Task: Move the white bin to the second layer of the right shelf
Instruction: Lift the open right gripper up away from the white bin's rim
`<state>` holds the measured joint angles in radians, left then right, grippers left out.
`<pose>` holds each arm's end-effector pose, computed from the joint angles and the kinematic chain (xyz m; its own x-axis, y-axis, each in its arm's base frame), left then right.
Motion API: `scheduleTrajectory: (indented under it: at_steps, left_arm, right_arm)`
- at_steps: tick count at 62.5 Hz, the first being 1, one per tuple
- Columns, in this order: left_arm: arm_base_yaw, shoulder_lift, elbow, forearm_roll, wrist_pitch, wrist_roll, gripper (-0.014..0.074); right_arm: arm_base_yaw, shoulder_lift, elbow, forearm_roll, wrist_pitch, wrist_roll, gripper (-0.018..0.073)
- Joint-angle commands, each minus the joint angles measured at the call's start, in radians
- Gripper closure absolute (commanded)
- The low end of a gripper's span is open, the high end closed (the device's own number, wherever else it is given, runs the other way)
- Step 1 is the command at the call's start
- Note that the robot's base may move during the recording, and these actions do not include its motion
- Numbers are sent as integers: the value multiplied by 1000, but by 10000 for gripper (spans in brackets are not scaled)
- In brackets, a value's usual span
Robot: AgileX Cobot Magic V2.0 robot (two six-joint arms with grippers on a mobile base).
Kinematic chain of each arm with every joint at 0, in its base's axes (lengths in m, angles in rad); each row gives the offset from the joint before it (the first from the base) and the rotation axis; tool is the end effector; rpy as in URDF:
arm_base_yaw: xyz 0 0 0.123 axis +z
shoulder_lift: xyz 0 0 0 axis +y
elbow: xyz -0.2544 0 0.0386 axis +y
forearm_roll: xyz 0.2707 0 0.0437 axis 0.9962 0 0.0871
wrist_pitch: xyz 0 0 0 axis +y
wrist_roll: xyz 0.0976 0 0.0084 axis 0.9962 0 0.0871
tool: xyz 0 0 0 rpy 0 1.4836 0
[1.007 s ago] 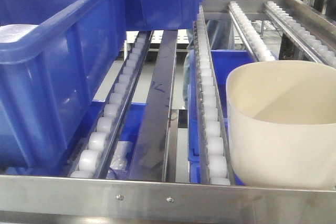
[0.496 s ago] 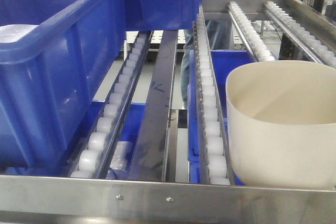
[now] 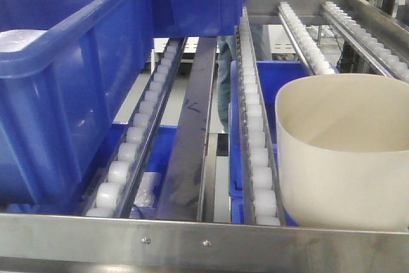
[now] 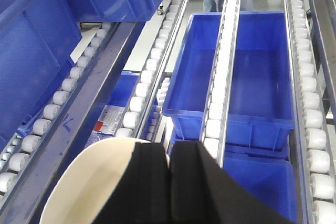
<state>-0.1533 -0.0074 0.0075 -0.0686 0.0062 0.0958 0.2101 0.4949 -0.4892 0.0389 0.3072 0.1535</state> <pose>0.1123 -0.0174 0.2112 0.0840 0.0145 -0.9964 0.1509 0.9882 0.0271 0.1571 0.0347 0.2979 -0.2563 0.1390 -0.9565 -0.1744 0.9667 0.1872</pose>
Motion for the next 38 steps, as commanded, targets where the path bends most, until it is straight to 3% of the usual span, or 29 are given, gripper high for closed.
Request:
scheduleTrajectory:
  at_steps: [1, 28, 38]
  left_arm:
    - [-3, -13, 33, -5, -87, -7, 512]
    - [-3, -13, 33, -5, -87, -7, 512]
    - [-3, -13, 33, -5, -87, -7, 512]
  right_arm:
    - [-5, 0, -29, -7, -93, -5, 503]
    - [-5, -20, -27, -7, -101, -5, 503]
    - [-43, -98, -3, -7, -109, -5, 503]
